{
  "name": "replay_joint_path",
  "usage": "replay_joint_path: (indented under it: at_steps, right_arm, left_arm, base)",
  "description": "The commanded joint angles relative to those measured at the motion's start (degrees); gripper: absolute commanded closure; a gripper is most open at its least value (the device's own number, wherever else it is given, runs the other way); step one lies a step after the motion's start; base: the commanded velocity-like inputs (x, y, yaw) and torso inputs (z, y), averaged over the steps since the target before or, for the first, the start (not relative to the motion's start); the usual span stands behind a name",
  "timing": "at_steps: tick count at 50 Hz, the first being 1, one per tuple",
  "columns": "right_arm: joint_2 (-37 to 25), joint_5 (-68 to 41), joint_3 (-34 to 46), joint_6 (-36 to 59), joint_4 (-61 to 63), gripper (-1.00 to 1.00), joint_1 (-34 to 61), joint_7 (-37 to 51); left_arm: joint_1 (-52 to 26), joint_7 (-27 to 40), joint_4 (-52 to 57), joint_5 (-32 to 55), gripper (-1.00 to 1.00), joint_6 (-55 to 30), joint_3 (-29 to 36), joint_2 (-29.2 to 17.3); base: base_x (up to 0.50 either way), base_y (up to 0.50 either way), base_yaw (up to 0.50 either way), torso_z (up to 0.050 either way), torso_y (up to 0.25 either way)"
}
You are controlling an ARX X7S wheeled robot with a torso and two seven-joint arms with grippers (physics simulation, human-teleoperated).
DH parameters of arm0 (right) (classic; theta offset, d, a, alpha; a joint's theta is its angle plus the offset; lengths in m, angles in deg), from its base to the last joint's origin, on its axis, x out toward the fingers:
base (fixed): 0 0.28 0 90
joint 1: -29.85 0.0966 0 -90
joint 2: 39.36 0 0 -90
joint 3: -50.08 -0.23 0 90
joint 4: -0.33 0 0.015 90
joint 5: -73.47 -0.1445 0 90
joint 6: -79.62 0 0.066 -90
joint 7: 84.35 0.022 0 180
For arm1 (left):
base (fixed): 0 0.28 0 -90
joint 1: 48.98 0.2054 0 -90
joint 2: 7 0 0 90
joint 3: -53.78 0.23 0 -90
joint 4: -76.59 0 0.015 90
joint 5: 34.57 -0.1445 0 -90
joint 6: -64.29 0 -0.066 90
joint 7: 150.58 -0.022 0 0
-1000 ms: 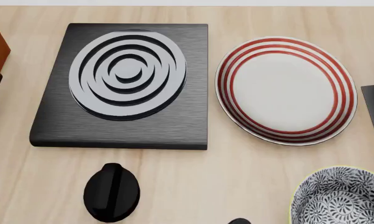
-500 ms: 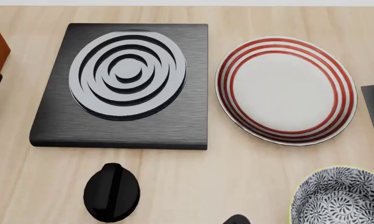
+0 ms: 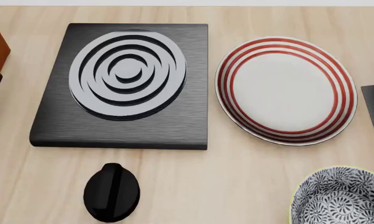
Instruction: Pick up the cream cheese and put it in the bowl.
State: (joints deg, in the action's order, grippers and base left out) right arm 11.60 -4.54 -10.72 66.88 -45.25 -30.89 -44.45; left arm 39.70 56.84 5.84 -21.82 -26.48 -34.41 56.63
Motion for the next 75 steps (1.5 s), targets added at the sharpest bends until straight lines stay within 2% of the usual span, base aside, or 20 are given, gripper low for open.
replay_joint_path:
  at_steps: [1,40,41,58,74,75]
  right_arm:
    - [-0.35,-1.35,0.68,0.36,-0.63,-1.0,0.75,1.27]
    - [-1.59,0.99,3.3,-1.39,-2.77,-1.0,0.82,0.29]
    - [-1.55,0.79,3.45,-1.25,-2.58,1.0,0.87,0.44]
    - [-0.86,-1.58,4.66,-0.73,-0.19,1.0,1.9,2.49]
    - [-2.18,-12.17,2.55,-1.08,3.9,1.0,5.81,13.36]
    - [-2.18,-9.49,2.77,-1.32,4.48,1.0,4.6,11.94]
  left_arm:
    - [0.14,0.01,-0.18,0.09,-1.0,0.41,0.01,0.01]
    - [0.26,0.15,-0.36,0.54,-1.0,1.04,-0.03,-0.11]
    - [0.31,0.12,-0.49,0.54,-1.0,1.21,-0.02,-0.08]
    - [0.17,0.34,-0.29,0.77,-1.0,0.81,0.0,-0.26]
    - [-0.04,0.48,-0.5,0.42,-1.0,0.63,0.4,-0.39]
    - [-0.07,0.52,-0.54,0.4,-1.0,0.6,0.39,-0.39]
  base:
    - [0.0,0.0,0.0,0.0,0.0]
    - [0.0,0.0,0.0,0.0,0.0]
    - [0.0,0.0,0.0,0.0,0.0]
    - [0.0,0.0,0.0,0.0,0.0]
    - [0.0,0.0,0.0,0.0,0.0]
    - [0.0,0.0,0.0,0.0,0.0]
